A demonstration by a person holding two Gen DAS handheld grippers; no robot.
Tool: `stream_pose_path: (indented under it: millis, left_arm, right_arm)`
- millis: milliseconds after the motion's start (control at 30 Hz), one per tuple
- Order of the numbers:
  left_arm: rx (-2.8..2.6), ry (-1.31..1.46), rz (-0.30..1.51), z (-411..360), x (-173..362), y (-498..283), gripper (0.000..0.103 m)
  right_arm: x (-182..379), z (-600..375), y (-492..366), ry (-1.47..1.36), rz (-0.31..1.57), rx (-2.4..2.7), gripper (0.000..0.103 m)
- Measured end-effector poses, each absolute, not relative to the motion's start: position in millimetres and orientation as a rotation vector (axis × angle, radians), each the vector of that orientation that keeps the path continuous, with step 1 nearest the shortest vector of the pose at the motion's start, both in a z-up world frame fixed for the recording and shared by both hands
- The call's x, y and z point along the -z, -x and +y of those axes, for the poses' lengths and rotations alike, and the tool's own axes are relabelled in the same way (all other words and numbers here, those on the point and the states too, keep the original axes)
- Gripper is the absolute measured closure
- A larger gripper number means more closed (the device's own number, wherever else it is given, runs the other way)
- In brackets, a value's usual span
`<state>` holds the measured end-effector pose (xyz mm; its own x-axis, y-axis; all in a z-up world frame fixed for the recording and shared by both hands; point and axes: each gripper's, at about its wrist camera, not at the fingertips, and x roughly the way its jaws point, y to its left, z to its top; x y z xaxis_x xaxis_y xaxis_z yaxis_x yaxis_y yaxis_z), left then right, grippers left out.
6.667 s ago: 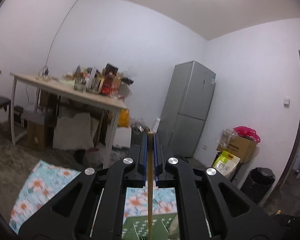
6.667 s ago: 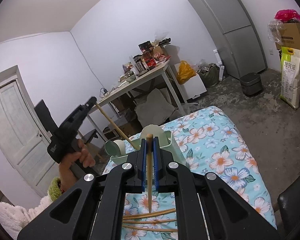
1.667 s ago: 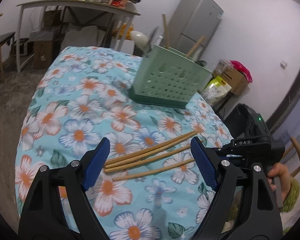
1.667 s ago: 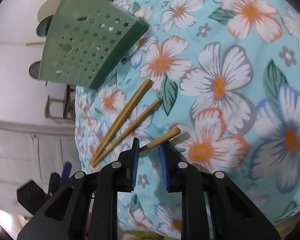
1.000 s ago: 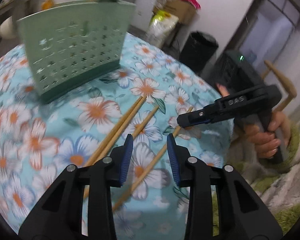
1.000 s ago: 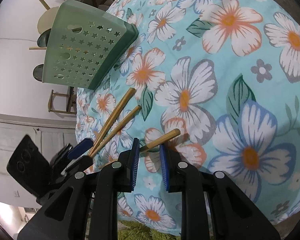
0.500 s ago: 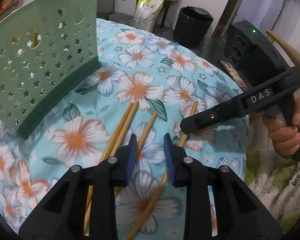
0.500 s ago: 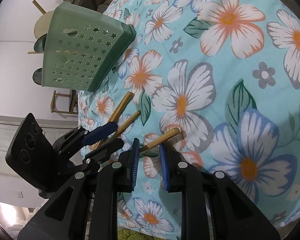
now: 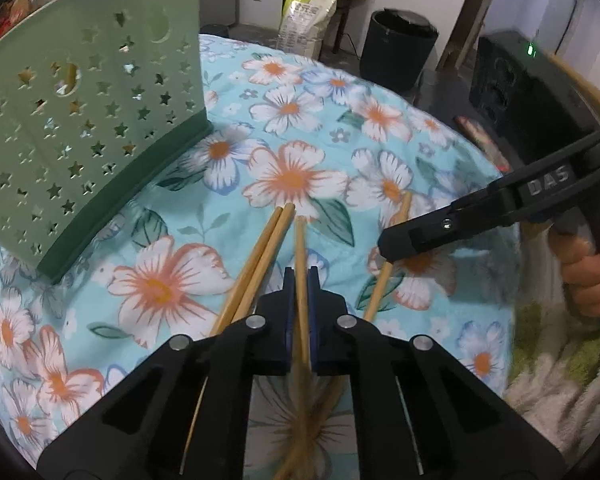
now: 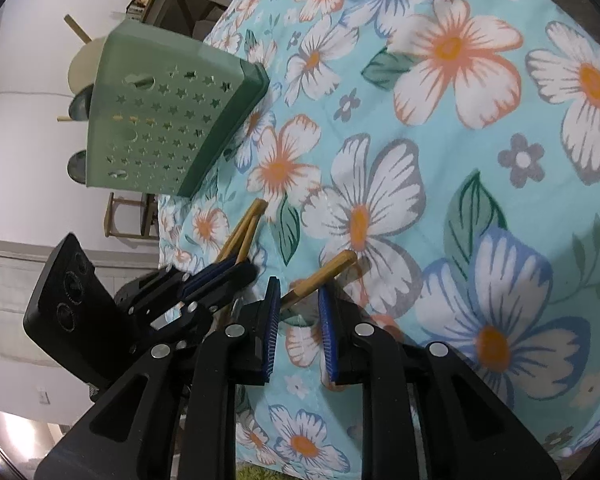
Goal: Organize utensils
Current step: 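Grasp a bamboo chopstick on the bedspread with the left tool while the right tool grasps another, then raise both held chopsticks upright above the green holder with both tools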
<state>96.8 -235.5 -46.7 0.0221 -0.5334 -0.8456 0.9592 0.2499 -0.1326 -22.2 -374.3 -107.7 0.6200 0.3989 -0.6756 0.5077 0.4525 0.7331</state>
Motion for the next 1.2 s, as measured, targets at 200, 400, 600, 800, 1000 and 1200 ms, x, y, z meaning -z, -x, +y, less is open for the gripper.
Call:
stream_pose_path:
  millis: [200,400,600,800,1000,1200]
  left_arm:
    - [1.235,-0.501,0.916,-219,24,-101,0.098]
    - [1.179,-0.35,0.931,-198,2,-114,0.098]
    - [1.111,-0.163,0.892,-172,-30,-128,0.099]
    - [1.04,0.048,0.755,-139,-78,-144,0.099]
    - [0.962,0.254,0.584,-112,-123,-163,0.099]
    - [0.913,0.386,0.391,-108,-161,-171,0.099]
  right_arm:
    - [84,-387,25,-1.149,0.858,0.076,0.09]
    - [34,-390,25,-1.0,0.756,0.104,0.092]
    - [-22,-381,27,-0.811,0.655,0.122,0.095]
    - [-60,-364,29,-0.645,0.579,0.151,0.096]
    - [-78,-356,29,-0.589,0.528,0.149,0.096]
    - [-86,-352,26,-0.584,0.505,0.14,0.096]
